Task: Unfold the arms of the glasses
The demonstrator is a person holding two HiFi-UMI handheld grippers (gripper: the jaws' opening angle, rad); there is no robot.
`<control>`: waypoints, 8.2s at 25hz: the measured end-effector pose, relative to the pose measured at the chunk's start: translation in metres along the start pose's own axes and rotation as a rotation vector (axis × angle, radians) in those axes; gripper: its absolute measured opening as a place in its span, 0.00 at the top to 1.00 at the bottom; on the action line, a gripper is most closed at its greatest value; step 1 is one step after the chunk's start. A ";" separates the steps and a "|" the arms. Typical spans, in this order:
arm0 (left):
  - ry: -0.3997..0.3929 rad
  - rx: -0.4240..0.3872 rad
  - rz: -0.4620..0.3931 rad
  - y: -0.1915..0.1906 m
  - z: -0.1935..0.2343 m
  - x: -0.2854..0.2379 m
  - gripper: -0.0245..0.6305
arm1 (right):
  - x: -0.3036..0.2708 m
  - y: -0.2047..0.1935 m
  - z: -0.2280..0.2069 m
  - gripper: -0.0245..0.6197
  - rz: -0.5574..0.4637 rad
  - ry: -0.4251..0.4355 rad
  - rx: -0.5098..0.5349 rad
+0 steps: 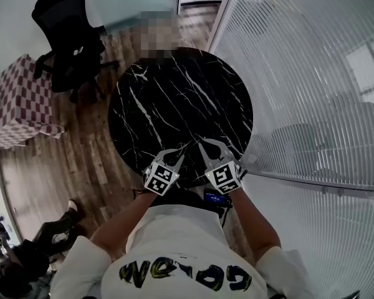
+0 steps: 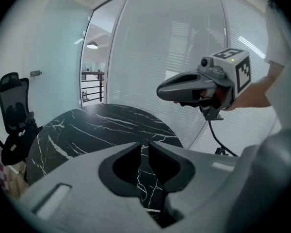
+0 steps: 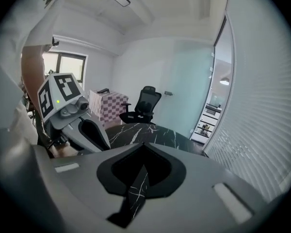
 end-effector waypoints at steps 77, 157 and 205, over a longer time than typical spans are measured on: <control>0.013 0.293 0.323 -0.096 0.027 -0.085 0.95 | -0.084 -0.142 0.045 0.96 0.352 0.155 -0.114; 0.091 0.708 0.031 -0.098 0.085 -0.036 0.95 | -0.109 -0.151 0.105 0.94 0.591 0.503 0.820; 0.132 0.739 0.097 -0.136 0.083 -0.037 0.95 | -0.134 -0.118 0.045 0.90 0.495 0.381 -0.547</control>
Point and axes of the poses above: the fingertips, and each gripper's own axes: x backward along the fingers, z to its left, y out of its top, the point moved 10 cm from there along x, backward along the fingers, and after that the axes turned 9 degrees about -z, right-handed, at the moved point
